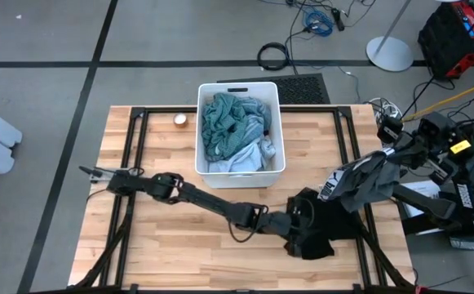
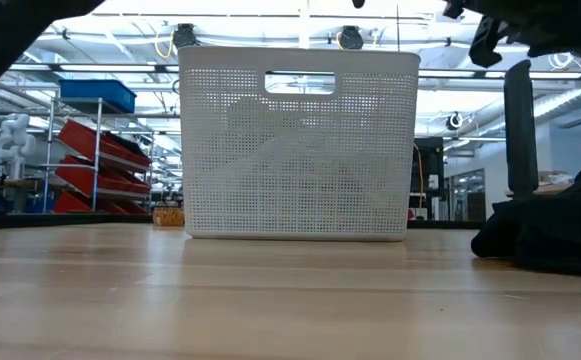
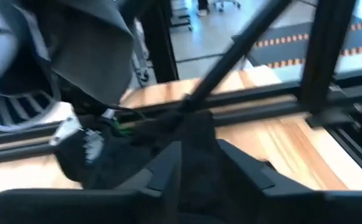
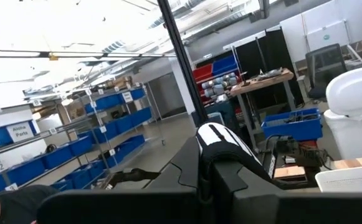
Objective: Sort clothes
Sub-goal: Put the gray boxer into the white laundry bin
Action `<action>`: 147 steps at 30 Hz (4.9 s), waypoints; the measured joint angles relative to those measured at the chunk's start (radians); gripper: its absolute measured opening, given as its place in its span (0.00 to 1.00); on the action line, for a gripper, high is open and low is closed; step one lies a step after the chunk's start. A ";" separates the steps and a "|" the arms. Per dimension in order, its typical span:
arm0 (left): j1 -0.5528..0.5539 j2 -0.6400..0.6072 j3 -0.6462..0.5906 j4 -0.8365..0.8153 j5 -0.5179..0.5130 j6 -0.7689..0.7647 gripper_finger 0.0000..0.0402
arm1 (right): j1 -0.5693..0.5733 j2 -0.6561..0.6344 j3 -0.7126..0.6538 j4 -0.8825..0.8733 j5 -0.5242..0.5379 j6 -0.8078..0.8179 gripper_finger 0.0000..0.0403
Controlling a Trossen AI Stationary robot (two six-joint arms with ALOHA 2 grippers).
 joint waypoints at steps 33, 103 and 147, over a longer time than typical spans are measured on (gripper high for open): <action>0.108 -0.001 0.000 0.205 0.025 -0.080 0.75 | 0.000 0.005 0.000 -0.036 -0.044 -0.117 0.00; -0.256 -0.598 0.055 -1.560 -0.751 -0.537 0.01 | 0.586 0.769 -0.005 0.234 0.358 -0.277 0.00; -0.379 -0.386 -0.209 -1.132 -0.372 -0.786 0.01 | 1.293 1.350 -0.052 0.260 1.054 -0.166 0.00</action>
